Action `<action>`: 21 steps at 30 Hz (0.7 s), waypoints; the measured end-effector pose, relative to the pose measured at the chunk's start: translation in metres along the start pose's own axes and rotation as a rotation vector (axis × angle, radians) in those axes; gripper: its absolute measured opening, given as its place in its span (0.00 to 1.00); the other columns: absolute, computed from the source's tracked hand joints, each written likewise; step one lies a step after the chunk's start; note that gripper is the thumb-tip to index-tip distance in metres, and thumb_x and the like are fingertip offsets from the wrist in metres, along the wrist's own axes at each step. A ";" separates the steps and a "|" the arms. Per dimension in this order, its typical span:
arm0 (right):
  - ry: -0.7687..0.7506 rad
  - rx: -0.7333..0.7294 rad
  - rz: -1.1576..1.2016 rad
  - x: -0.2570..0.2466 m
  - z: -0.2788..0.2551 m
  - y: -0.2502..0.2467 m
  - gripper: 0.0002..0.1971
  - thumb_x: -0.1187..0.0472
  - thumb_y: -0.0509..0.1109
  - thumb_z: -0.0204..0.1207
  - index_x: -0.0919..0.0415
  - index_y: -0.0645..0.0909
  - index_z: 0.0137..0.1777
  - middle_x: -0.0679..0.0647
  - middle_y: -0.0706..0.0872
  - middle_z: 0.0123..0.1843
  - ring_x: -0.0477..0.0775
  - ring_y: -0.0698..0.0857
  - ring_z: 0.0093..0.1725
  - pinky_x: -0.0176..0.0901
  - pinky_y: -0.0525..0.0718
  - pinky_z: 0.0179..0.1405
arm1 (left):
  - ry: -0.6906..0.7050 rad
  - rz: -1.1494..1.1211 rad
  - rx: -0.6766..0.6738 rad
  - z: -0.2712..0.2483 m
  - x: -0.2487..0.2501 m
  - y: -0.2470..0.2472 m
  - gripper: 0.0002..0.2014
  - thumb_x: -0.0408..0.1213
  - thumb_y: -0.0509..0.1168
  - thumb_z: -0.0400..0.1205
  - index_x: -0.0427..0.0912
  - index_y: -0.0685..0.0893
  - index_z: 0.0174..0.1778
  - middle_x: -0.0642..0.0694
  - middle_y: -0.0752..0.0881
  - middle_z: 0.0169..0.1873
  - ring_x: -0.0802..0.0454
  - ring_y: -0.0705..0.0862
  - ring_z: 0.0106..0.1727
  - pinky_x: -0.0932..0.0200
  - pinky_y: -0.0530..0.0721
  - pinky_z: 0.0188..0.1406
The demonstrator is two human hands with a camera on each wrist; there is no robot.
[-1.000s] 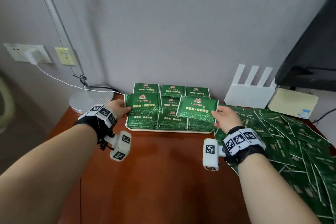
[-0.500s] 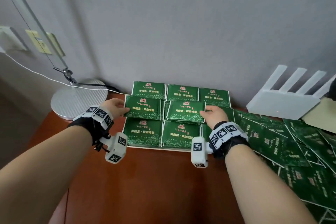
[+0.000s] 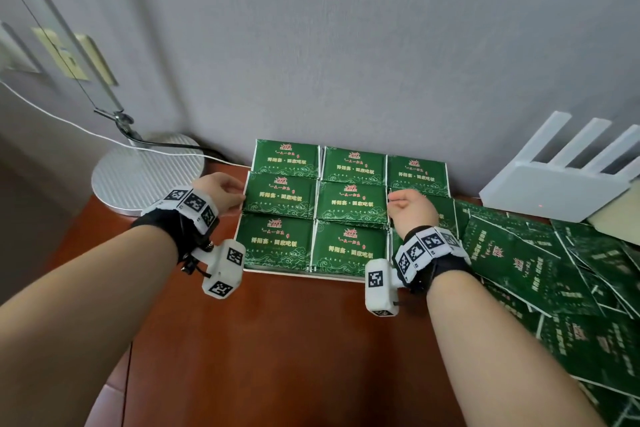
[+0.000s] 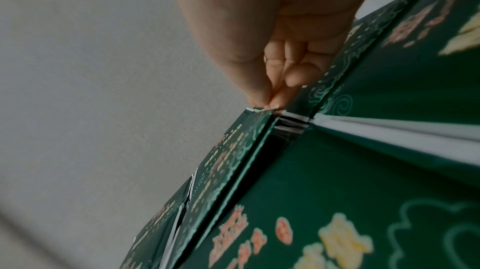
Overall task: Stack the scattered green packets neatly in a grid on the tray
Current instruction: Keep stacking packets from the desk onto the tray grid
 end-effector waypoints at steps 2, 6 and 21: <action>-0.001 0.001 -0.015 0.002 0.001 0.001 0.12 0.64 0.62 0.80 0.58 0.81 0.60 0.52 0.86 0.58 0.48 0.79 0.38 0.29 0.68 0.26 | 0.005 0.044 0.012 0.003 -0.003 0.000 0.12 0.28 0.65 0.79 0.33 0.80 0.59 0.45 0.82 0.39 0.55 0.80 0.32 0.75 0.80 0.19; -0.002 -0.008 -0.023 0.005 0.001 0.002 0.12 0.64 0.62 0.80 0.58 0.81 0.60 0.53 0.86 0.59 0.48 0.79 0.38 0.29 0.68 0.26 | 0.011 0.081 0.023 0.007 -0.008 -0.001 0.12 0.30 0.67 0.79 0.35 0.81 0.59 0.42 0.83 0.45 0.56 0.80 0.33 0.74 0.80 0.20; -0.150 -0.052 -0.073 -0.008 -0.016 -0.031 0.15 0.58 0.62 0.80 0.57 0.77 0.65 0.53 0.80 0.67 0.51 0.80 0.60 0.42 0.75 0.61 | 0.062 0.326 0.119 -0.006 0.001 -0.005 0.28 0.46 0.67 0.78 0.43 0.71 0.73 0.40 0.78 0.67 0.43 0.78 0.66 0.52 0.76 0.65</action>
Point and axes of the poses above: each hand's wrist, its own z-axis towards the middle knuckle, its own y-axis out of the palm, x = y × z, the point moved 3 cm from there along z, towards the middle knuckle
